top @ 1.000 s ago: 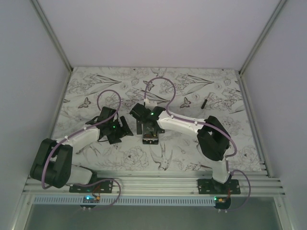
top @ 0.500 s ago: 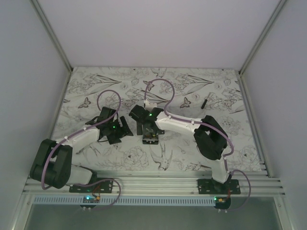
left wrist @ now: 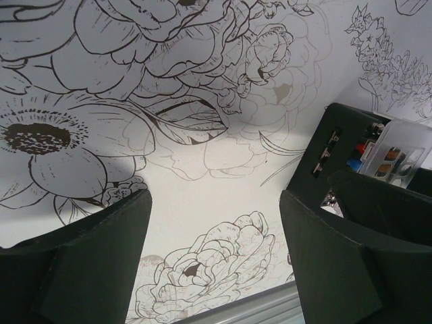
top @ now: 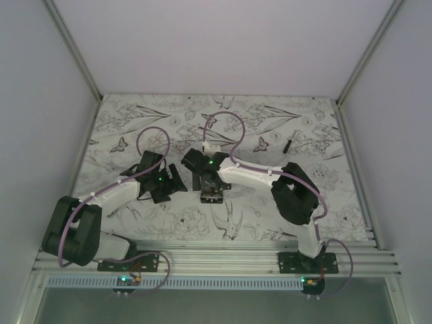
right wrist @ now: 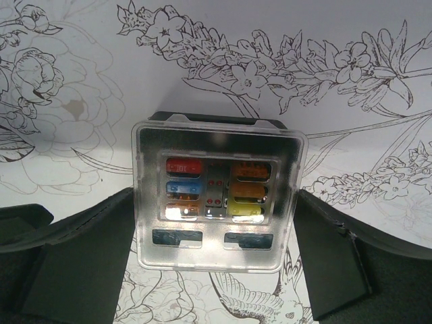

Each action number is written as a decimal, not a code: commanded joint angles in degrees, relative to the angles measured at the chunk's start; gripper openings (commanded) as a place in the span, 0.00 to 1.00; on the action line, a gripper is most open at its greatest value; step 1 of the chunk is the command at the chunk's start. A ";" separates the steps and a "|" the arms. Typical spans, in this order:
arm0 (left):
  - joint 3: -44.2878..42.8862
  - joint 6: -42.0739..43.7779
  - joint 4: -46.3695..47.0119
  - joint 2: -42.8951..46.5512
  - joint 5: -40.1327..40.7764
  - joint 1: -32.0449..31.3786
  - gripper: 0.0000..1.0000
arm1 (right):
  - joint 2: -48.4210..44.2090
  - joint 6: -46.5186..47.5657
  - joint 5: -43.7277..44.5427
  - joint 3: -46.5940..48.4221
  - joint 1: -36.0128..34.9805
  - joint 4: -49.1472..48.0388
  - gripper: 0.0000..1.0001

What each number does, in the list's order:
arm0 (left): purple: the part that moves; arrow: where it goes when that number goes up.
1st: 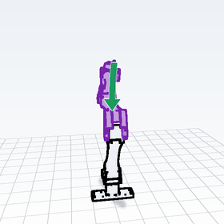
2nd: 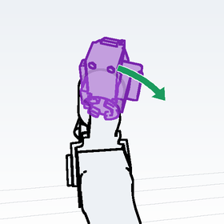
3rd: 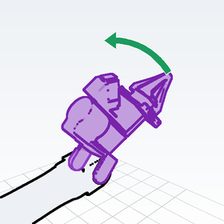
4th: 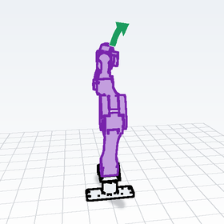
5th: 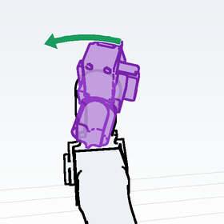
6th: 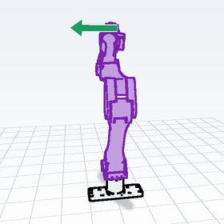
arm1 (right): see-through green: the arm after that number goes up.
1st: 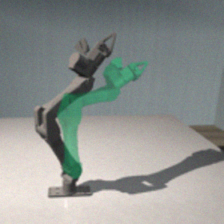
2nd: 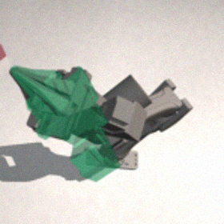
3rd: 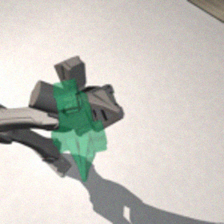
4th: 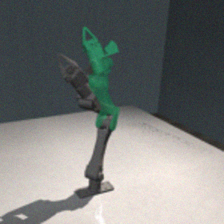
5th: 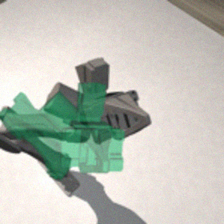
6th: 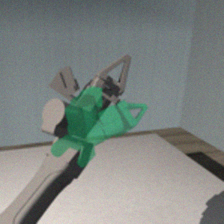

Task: Snap on the fuse box
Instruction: Close the fuse box cover on the fuse box base.

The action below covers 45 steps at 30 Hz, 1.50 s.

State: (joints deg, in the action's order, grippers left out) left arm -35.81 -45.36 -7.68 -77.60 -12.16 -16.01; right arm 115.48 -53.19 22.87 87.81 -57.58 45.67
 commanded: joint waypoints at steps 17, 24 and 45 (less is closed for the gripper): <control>1.28 0.89 -2.78 0.28 -0.41 0.45 0.82 | 1.48 -0.70 3.10 1.91 -0.57 -0.23 0.92; 1.19 0.89 -2.68 0.07 -0.75 0.44 0.82 | 1.33 -0.56 1.35 2.58 -1.12 -0.78 0.93; 1.29 0.83 -2.59 0.27 -1.14 0.39 0.82 | 2.38 -2.52 1.82 1.72 -1.22 1.17 0.97</control>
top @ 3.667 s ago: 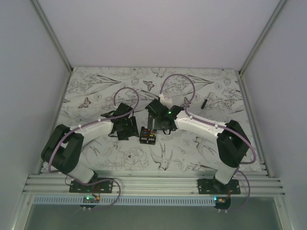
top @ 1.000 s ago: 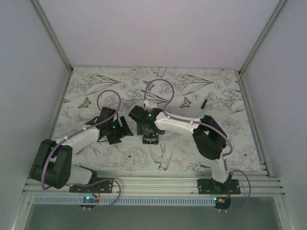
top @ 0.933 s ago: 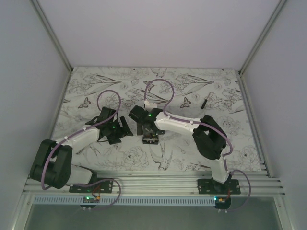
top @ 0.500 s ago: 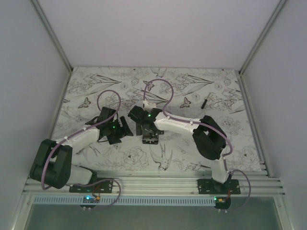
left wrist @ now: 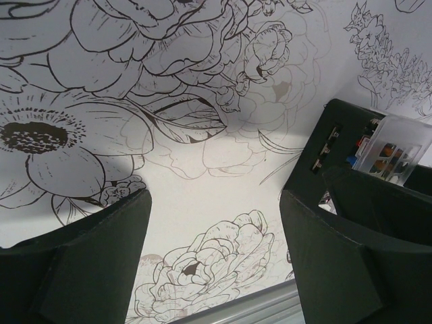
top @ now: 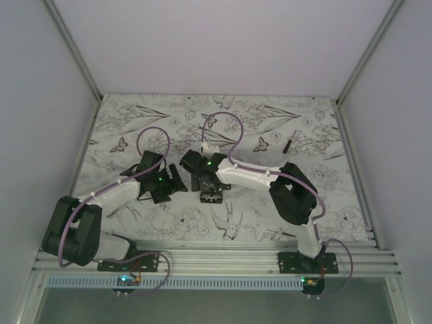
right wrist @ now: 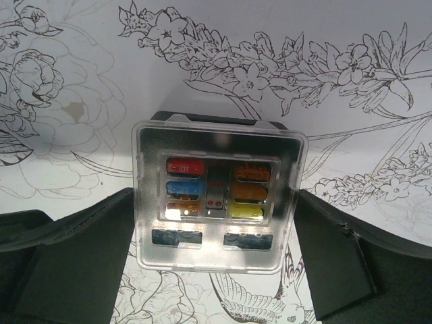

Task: Snap on the fuse box
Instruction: Close the fuse box cover on the fuse box base.

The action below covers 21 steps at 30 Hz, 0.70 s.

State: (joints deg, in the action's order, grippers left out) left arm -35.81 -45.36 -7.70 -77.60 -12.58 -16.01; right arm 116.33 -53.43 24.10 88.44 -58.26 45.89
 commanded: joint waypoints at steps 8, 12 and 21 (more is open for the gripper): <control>1.27 0.79 -2.53 0.34 -0.87 0.41 0.82 | -0.36 -2.48 -0.63 0.01 -0.54 -0.67 1.00; 1.23 0.80 -2.45 0.32 -1.35 0.31 0.82 | -2.38 -2.47 -0.37 -1.23 -0.54 -1.11 1.00; 0.47 0.24 -0.32 0.14 -6.21 -1.96 0.78 | -7.98 -0.60 0.04 -4.90 -0.37 -2.41 1.00</control>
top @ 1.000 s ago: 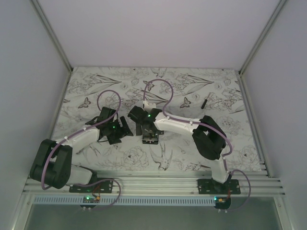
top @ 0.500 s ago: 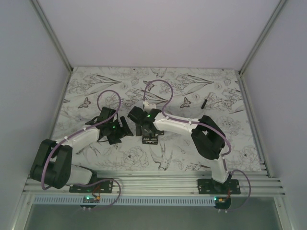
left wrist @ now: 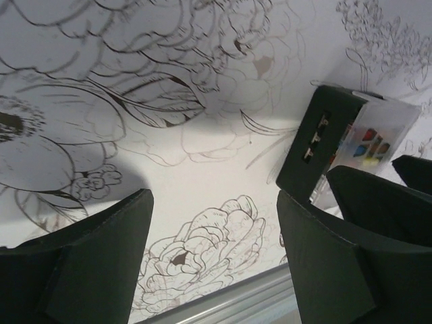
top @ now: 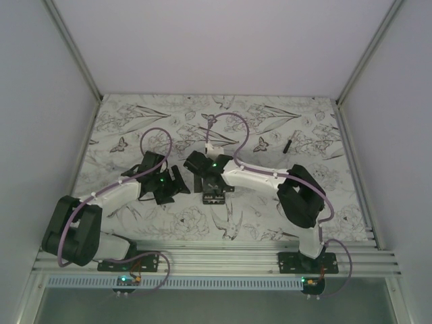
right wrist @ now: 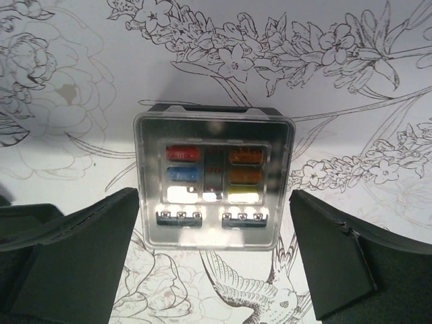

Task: Snap on the fuse box
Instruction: Close the fuse box cover on the fuse box base.

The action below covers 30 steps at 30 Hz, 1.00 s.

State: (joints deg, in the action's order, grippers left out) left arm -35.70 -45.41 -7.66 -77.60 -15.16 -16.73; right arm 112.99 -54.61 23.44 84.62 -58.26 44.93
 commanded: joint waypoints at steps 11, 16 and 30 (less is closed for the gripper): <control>-2.72 -1.12 0.13 -0.15 -6.29 -6.76 0.68 | -16.06 5.81 -4.70 -13.97 3.21 -12.44 0.93; -5.06 -0.96 0.10 -1.25 -5.63 -8.49 0.57 | -22.24 7.72 -12.11 -23.66 7.05 -22.54 0.79; -9.36 -0.55 0.14 -9.01 -6.40 -11.26 0.30 | -20.13 9.68 -21.00 -28.64 9.84 -27.79 0.36</control>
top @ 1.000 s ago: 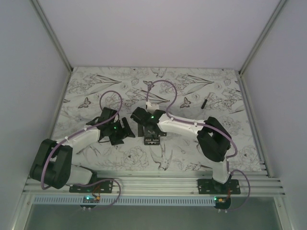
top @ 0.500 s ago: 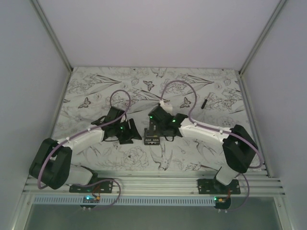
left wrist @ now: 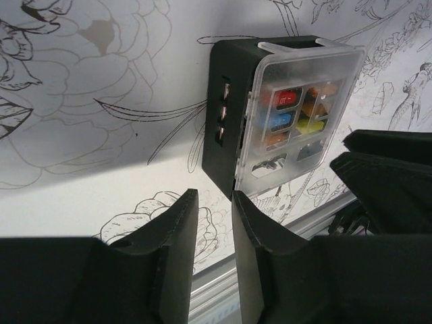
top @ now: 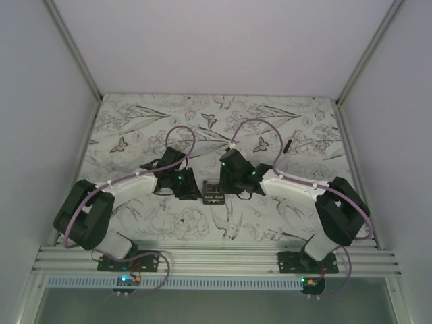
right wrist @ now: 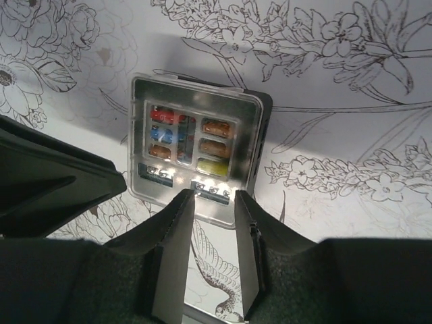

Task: Snap on the fuse box
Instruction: Close the fuse box cover on the fuse box base.

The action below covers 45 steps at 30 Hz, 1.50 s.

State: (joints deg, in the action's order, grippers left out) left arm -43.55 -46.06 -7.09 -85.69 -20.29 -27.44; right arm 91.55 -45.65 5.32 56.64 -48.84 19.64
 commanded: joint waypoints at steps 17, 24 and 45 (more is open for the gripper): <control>-1.10 -0.08 -0.72 -4.84 -1.49 -1.71 0.25 | 5.63 1.09 -6.06 -1.57 0.33 0.05 0.22; 0.22 0.31 -2.08 -3.70 -0.88 -2.62 0.23 | 1.88 2.97 -5.53 0.17 0.15 0.13 0.25; -8.98 0.56 -8.81 -1.79 3.07 -1.54 0.36 | 3.24 11.50 -6.47 7.92 5.39 2.77 0.39</control>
State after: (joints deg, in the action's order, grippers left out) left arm -49.23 -46.44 -13.02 -85.52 -18.76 -30.22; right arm 92.47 -36.97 0.45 60.69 -44.25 22.02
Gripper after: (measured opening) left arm 0.361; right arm 0.386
